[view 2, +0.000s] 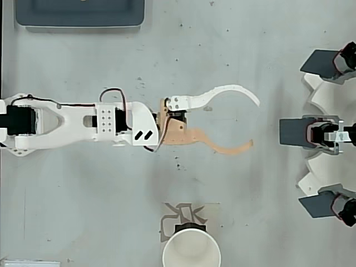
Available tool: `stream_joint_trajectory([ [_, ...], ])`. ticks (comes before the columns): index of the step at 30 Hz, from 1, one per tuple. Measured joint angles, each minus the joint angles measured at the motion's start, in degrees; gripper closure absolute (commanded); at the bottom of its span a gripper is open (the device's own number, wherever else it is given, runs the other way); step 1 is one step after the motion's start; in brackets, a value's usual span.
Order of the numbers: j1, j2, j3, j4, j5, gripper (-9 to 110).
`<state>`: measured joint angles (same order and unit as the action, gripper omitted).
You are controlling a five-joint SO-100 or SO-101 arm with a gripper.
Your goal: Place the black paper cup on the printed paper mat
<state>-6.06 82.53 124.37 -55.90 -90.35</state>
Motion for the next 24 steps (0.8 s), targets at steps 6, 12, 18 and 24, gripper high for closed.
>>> stream_joint_trajectory([
  [6, 0.0, -3.7, -4.6, 0.7, 0.0, 91],
  [12, 0.1, -7.4, -8.0, 1.1, 0.0, 94],
  [18, 0.1, -9.8, -9.5, 1.1, 0.0, 94],
  [24, 0.1, -10.1, -9.6, 1.1, -0.2, 95],
])
